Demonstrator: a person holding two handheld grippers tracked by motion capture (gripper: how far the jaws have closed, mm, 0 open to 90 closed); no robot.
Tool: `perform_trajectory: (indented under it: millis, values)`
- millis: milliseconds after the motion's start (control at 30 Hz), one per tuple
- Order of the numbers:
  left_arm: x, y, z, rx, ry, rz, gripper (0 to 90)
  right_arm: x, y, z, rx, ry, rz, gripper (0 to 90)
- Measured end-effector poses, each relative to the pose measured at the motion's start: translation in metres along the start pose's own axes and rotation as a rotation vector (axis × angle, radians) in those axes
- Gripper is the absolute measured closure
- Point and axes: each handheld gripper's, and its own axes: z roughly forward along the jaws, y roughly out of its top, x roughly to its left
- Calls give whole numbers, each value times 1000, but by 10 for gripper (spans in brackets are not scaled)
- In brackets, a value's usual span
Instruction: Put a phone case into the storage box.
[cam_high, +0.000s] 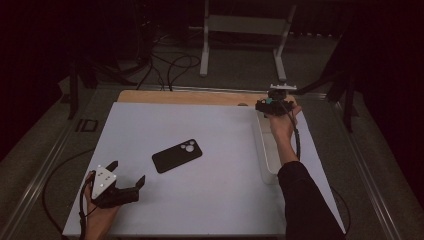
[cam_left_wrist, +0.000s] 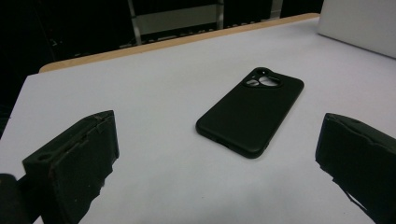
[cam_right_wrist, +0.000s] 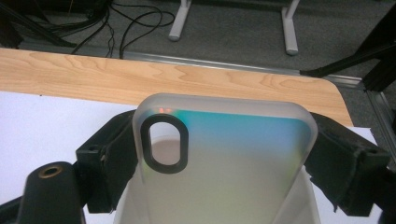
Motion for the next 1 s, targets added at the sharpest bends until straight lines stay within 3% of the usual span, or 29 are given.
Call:
perform_trajectory:
  millis: [133, 300, 767, 933, 1000]
  values:
    - [0, 0, 0, -1, 0, -1, 0, -1, 0, 4, 16, 1, 12, 102]
    - [0, 0, 0, -1, 0, -1, 1, -3, 0, 4, 12, 7, 22, 95]
    - [0, 0, 0, -1, 1, 0, 1, -7, 1, -16, -38, 15, 18, 96]
    - [0, 0, -1, 0, 3, -1, 0, -8, 0, -27, -49, 52, 29, 97]
    - [0, 0, -1, 0, 4, -2, 1, -7, -3, -32, -48, 95, 35, 100]
